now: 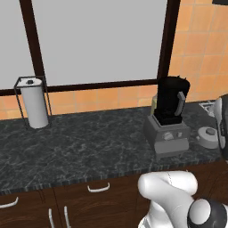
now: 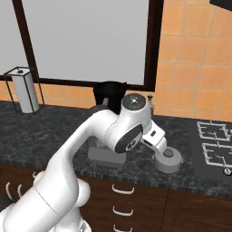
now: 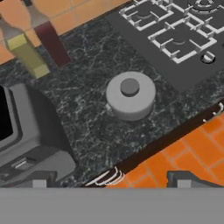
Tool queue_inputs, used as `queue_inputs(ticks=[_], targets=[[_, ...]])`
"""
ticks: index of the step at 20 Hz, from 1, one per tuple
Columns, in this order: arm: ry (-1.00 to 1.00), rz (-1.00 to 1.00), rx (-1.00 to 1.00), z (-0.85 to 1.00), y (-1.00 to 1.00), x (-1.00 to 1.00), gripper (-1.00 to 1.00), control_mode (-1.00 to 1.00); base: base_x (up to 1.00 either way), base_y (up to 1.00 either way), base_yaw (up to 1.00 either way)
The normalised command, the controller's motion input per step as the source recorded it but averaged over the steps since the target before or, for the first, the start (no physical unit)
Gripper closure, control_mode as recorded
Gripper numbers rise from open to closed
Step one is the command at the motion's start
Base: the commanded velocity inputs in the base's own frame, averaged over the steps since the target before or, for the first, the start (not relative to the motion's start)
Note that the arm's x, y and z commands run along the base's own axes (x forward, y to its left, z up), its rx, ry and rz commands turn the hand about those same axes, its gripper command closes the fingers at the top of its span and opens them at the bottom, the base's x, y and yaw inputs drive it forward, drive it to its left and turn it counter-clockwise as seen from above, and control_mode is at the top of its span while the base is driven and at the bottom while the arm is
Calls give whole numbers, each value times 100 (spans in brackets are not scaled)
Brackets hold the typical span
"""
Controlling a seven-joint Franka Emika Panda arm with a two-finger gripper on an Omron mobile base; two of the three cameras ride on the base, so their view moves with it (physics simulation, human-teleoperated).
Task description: Close the lid blender by securely placing the lid on top.
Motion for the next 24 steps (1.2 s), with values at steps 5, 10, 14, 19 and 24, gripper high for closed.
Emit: queue_inputs(ticks=[5, 10, 14, 19, 24], targets=[[0, 0, 9, -7, -29, 3, -100, -100, 0, 0, 0], [0, 0, 5, -4, -12, 5, -100, -100, 0, 0, 0], [2, 0, 0, -7, 0, 18, -100, -100, 0, 0, 0], [7, 0, 0, -31, -1, 33, -100, -100, 0, 0, 0], [1, 1, 0, -32, -12, 25, -100, -100, 0, 0, 0]])
